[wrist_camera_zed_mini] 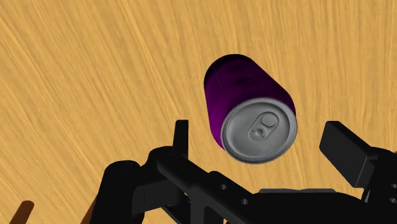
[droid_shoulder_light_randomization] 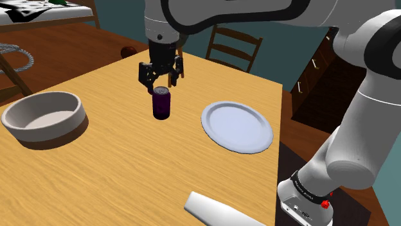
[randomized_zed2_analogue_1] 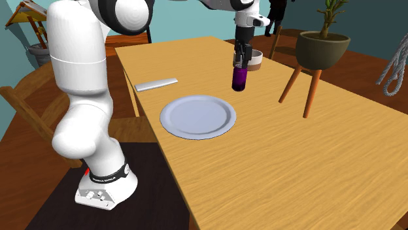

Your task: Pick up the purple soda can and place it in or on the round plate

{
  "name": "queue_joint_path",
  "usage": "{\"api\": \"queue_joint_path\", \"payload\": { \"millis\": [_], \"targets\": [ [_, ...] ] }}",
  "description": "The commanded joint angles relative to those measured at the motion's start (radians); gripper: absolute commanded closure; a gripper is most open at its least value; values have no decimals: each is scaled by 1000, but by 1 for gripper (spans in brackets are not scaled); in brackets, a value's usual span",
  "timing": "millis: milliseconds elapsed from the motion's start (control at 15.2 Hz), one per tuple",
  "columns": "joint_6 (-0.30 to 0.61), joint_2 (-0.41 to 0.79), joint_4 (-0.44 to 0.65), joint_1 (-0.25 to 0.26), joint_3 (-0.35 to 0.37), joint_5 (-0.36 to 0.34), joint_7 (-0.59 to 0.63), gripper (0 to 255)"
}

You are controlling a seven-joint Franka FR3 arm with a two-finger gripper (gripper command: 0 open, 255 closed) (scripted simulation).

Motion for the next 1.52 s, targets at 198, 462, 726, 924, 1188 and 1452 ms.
{"api": "queue_joint_path", "payload": {
  "millis": [198, 462, 726, 924, 1188, 1452],
  "targets": [
    [60, 14, -48, 3, -1, -8, 10, 0],
    [80, 16, -67, 2, -2, -9, 11, 0],
    [80, 16, -67, 2, -2, -9, 11, 0],
    [80, 16, -67, 2, -2, -9, 11, 255],
    [80, 16, -67, 2, -2, -10, 11, 255],
    [80, 16, -67, 2, -2, -10, 11, 255]
  ]
}}
